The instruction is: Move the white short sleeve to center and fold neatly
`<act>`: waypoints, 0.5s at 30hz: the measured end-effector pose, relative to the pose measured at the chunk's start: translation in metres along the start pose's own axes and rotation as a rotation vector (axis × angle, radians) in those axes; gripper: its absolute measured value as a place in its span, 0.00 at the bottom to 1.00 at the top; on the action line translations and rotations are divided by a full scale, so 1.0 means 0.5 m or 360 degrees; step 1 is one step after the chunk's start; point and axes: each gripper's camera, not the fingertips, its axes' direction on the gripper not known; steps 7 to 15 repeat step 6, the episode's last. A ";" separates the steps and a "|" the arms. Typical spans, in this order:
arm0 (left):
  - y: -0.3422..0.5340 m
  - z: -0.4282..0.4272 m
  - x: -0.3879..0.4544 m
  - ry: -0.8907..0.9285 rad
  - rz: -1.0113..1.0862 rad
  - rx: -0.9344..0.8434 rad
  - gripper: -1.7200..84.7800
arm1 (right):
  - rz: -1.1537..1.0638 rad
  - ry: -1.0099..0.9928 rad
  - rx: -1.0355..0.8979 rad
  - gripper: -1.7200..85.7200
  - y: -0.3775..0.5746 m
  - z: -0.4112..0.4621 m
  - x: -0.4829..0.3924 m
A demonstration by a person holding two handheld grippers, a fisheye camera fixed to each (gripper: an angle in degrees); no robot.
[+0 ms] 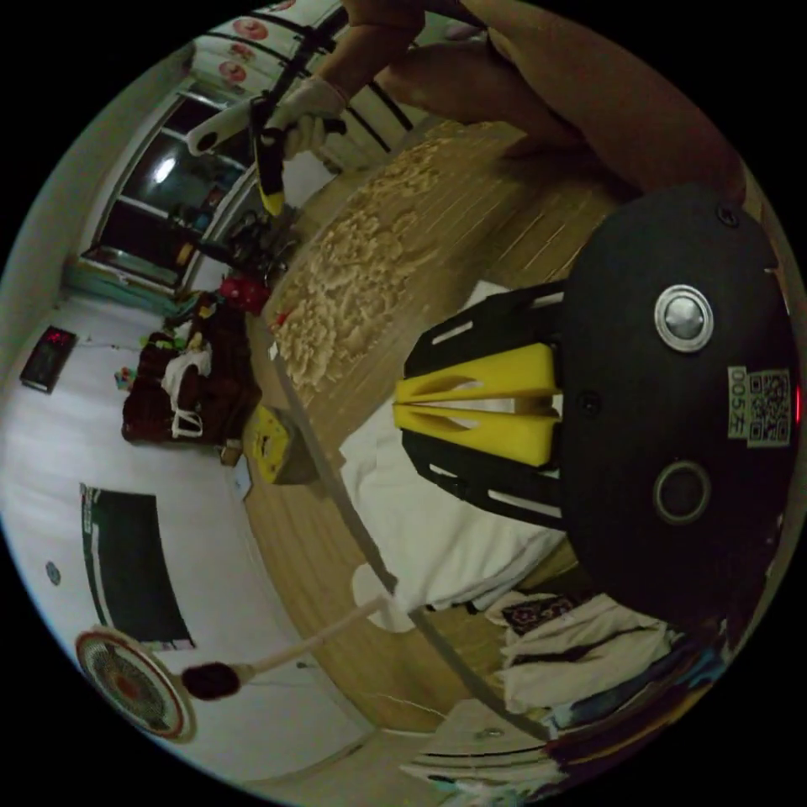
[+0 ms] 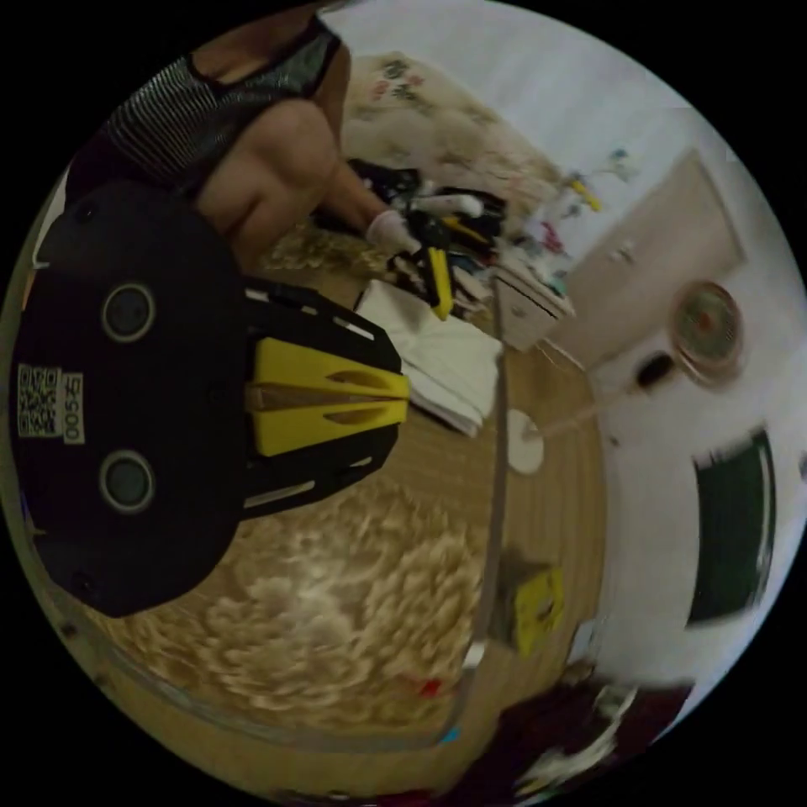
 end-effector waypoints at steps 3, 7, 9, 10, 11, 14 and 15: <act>-0.085 -0.022 0.160 0.0062 0.0236 0.0052 0.01 | 0.0188 0.0070 0.0272 0.00 0.155 -0.185 0.060; -0.179 -0.042 0.344 0.0101 0.0550 0.0079 0.01 | 0.0330 0.0270 0.0511 0.00 0.326 -0.351 0.101; -0.179 -0.042 0.344 0.0101 0.0550 0.0079 0.01 | 0.0330 0.0270 0.0511 0.00 0.326 -0.351 0.101; -0.179 -0.042 0.344 0.0101 0.0550 0.0079 0.01 | 0.0330 0.0270 0.0511 0.00 0.326 -0.351 0.101; -0.179 -0.042 0.344 0.0101 0.0550 0.0079 0.01 | 0.0330 0.0270 0.0511 0.00 0.326 -0.351 0.101; -0.179 -0.042 0.344 0.0101 0.0550 0.0079 0.01 | 0.0330 0.0270 0.0511 0.00 0.326 -0.351 0.101; -0.179 -0.042 0.344 0.0101 0.0550 0.0079 0.01 | 0.0330 0.0270 0.0511 0.00 0.326 -0.351 0.101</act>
